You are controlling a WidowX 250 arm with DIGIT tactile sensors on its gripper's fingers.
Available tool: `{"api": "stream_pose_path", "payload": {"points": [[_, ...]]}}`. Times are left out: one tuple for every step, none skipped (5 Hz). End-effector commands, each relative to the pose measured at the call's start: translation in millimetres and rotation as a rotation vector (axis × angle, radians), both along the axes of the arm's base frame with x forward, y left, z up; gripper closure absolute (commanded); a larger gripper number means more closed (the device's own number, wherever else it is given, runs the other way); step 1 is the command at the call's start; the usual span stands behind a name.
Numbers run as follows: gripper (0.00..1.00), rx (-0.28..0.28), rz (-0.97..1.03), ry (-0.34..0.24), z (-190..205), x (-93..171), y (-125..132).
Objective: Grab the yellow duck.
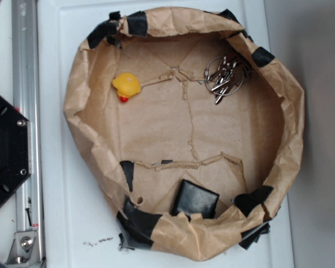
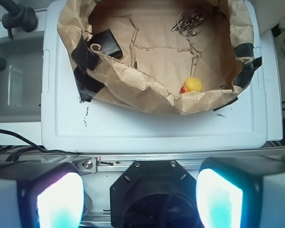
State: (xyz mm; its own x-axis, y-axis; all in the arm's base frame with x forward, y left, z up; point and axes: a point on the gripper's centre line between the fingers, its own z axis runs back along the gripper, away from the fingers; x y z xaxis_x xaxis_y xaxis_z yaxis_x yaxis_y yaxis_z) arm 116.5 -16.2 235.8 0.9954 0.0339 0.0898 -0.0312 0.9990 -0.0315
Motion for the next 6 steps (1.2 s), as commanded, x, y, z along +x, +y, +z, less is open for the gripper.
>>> {"api": "stream_pose_path", "payload": {"points": [[0.0, 0.0, 0.0, 0.0, 0, 0, 0], [0.0, -0.015, -0.016, 0.01, -28, 44, 16], [0.0, -0.103, -0.028, -0.003, -50, 87, 20], [0.0, -0.107, -0.021, 0.076, -93, 120, 30], [0.0, -0.056, -0.04, 0.168, -145, 132, 40], [0.0, 0.05, -0.188, 0.29, -195, 126, 42]]}}
